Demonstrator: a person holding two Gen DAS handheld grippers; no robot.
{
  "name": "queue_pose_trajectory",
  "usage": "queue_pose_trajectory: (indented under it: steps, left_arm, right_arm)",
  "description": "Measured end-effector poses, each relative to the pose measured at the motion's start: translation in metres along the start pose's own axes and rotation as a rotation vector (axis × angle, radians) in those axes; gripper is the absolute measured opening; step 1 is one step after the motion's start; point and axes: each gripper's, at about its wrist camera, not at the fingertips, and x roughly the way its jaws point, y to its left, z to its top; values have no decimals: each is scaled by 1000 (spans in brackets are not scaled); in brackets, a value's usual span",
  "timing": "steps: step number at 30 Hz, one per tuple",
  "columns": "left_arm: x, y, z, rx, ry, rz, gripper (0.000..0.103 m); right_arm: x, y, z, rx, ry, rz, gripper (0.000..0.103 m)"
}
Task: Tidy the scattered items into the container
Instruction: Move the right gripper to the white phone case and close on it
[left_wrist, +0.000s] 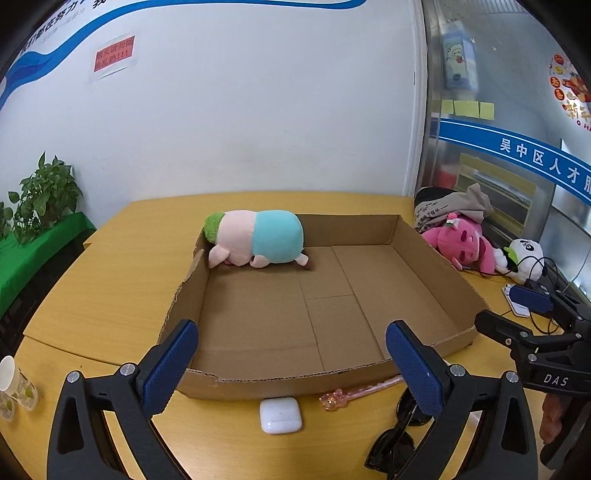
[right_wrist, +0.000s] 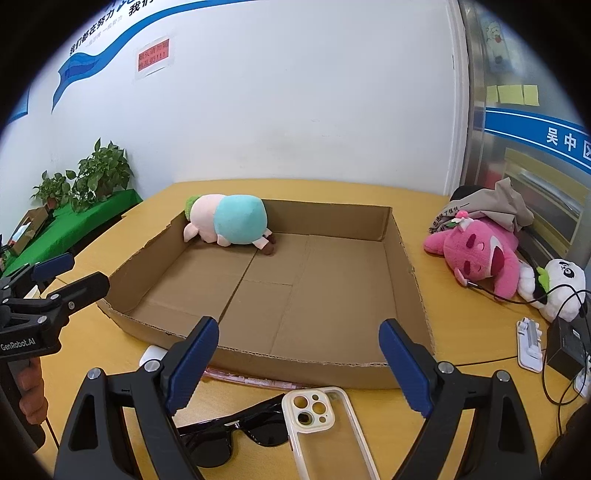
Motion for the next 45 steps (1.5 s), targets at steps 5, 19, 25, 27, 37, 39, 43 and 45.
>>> queue_pose_trajectory:
  steps: [5, 19, 25, 27, 37, 39, 43, 45]
  left_arm:
    - [0, 0, -2, -6, -1, -1, 103]
    - [-2, 9, -14, -21, 39, -8, 103]
    - [-4, 18, -26, -33, 72, -28, 103]
    - [-4, 20, -32, -26, 86, -44, 103]
    - [12, 13, -66, -29, 213, -110, 103]
    - [15, 8, -67, -27, 222, -131, 103]
    - [18, -5, -67, -18, 242, -176, 103]
    - [18, -11, -67, -7, 245, -200, 103]
  right_arm:
    - [2, 1, -2, 1, 10, -2, 89]
    - [-1, 6, -4, -8, 11, 4, 89]
    - [1, -13, -15, 18, 44, -2, 90]
    - [4, -25, -24, 28, 72, -6, 89]
    - [25, -45, -99, -16, 323, 53, 89]
    - [31, -35, -110, -57, 355, 59, 89]
    - [46, -36, -121, -52, 418, 34, 85]
    - [47, -40, -122, -37, 423, 45, 76]
